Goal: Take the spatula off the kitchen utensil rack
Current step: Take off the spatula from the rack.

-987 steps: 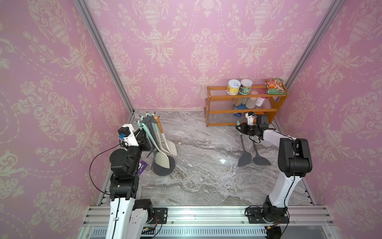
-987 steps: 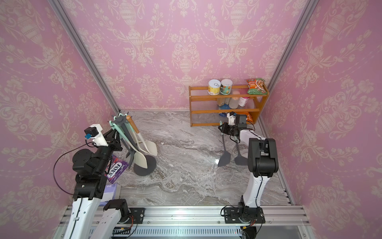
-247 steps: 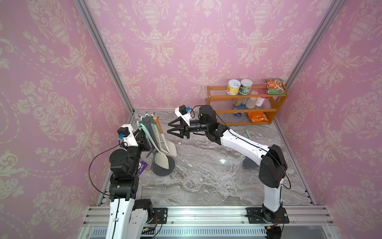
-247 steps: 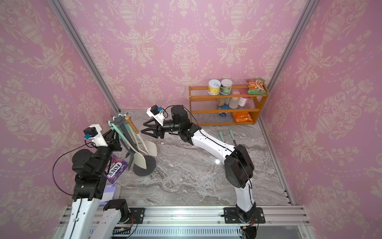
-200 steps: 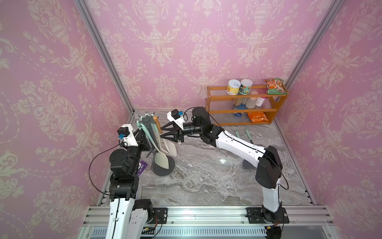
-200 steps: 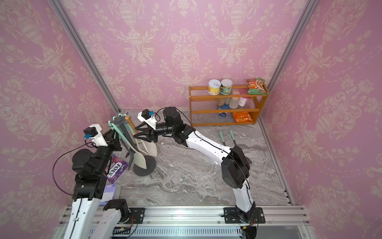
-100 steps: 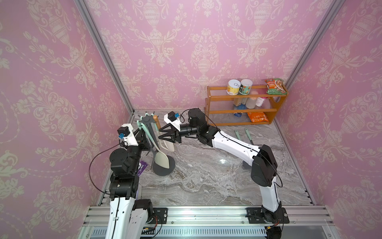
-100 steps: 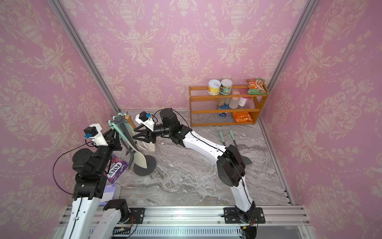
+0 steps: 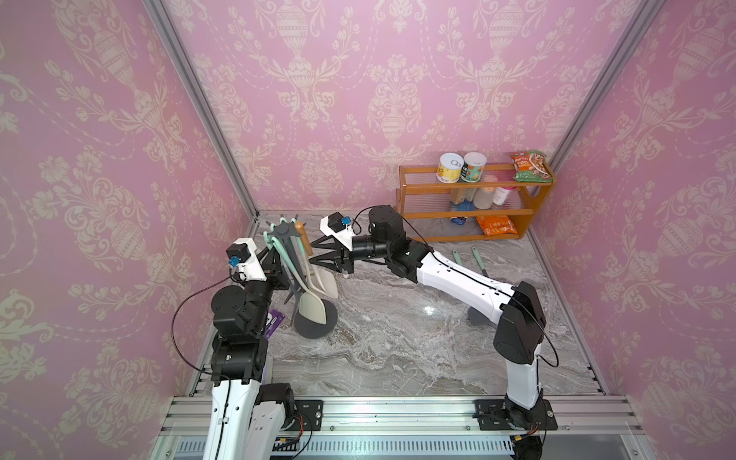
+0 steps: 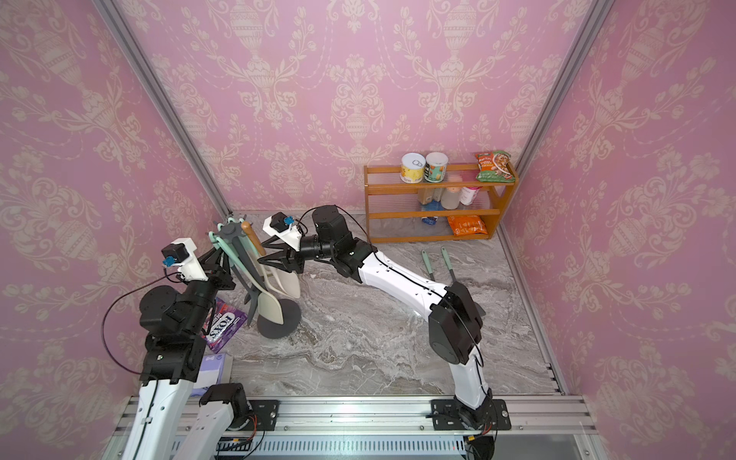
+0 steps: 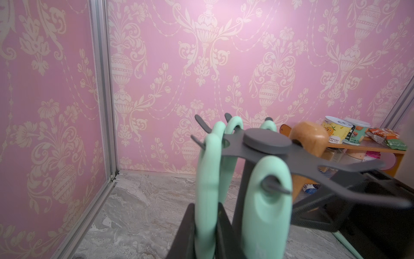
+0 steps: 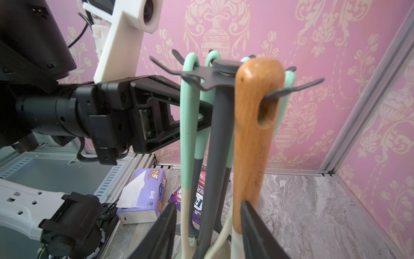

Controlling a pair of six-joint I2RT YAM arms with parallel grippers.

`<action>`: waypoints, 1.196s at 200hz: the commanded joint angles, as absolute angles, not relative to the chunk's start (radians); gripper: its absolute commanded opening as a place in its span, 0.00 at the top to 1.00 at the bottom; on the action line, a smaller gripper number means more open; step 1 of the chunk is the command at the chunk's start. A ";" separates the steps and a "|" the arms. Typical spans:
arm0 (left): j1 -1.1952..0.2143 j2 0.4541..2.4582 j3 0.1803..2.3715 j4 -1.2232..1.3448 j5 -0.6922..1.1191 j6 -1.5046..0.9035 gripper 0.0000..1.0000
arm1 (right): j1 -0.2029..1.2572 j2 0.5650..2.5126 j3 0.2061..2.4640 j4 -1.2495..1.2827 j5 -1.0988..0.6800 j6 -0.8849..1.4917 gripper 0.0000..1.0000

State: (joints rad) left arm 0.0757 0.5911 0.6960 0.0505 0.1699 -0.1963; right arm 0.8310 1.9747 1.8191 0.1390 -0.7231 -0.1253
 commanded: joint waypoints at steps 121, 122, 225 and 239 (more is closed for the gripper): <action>0.079 0.617 0.695 -0.005 0.179 -0.211 1.00 | 0.797 2.121 1.984 0.236 -0.870 0.020 0.60; 0.080 0.617 0.695 -0.005 0.179 -0.211 1.00 | 0.797 2.120 1.982 0.240 -0.871 0.023 0.60; 0.079 0.613 0.700 -0.012 0.182 -0.216 1.00 | 0.816 2.093 1.905 0.335 -0.887 0.090 0.70; 0.080 0.615 0.700 -0.011 0.184 -0.217 1.00 | 0.822 2.097 1.912 0.335 -0.884 0.091 0.70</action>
State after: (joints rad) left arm 0.0757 0.5995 0.6960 0.0597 0.1703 -0.1963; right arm 0.8009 2.1292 1.9072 0.2943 -0.8623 0.0616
